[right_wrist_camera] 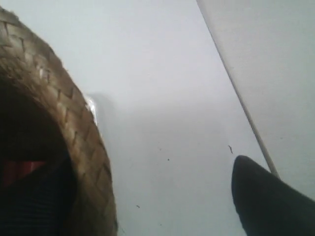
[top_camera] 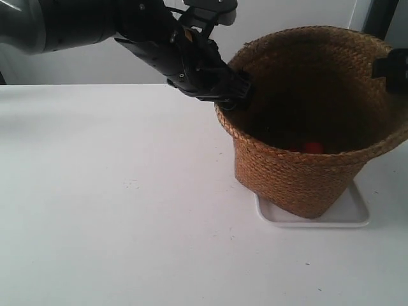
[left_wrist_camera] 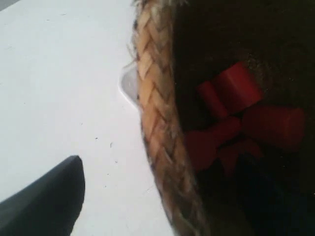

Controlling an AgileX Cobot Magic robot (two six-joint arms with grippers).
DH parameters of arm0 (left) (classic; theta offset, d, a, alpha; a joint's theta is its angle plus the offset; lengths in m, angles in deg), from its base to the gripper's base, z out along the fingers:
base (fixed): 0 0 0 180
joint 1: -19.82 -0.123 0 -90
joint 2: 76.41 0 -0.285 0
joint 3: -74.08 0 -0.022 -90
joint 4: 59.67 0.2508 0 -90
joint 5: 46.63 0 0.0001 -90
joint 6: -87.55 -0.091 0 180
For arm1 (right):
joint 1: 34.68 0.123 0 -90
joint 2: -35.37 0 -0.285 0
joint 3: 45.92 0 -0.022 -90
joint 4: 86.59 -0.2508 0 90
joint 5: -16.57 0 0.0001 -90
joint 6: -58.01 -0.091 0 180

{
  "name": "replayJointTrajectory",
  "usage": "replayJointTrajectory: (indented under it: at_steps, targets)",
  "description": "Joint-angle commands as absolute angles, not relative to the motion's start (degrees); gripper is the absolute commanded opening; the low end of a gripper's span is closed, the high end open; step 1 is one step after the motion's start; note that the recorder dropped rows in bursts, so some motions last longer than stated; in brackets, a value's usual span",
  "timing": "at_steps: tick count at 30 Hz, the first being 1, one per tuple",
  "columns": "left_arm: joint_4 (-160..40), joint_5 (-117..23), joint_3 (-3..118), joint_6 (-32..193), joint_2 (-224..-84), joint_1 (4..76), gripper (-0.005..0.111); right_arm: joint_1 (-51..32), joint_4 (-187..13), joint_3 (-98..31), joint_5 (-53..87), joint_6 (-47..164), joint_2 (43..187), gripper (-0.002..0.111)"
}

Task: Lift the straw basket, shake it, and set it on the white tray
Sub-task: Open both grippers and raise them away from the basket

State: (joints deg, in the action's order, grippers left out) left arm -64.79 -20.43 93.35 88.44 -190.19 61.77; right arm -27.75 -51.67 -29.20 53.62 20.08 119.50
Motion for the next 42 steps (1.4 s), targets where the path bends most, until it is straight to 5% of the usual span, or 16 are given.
replayJointTrajectory:
  at_steps: [1, 21, 42]
  targets:
    - [-67.1, -18.8, 94.7, 87.2, -189.6, 61.6, 0.084, -28.4, -51.4, -29.4, 49.2, 20.3, 114.3, 0.080]
    - [-77.5, -15.3, 101.0, 85.2, -191.8, 61.1, 0.084, -28.0, -60.6, -29.2, 41.4, 21.9, 99.8, 0.079]
    - [-55.0, -19.1, 101.5, 88.7, -180.8, 61.1, 0.084, -23.2, -58.2, -29.2, 40.2, 27.4, 94.2, 0.054]
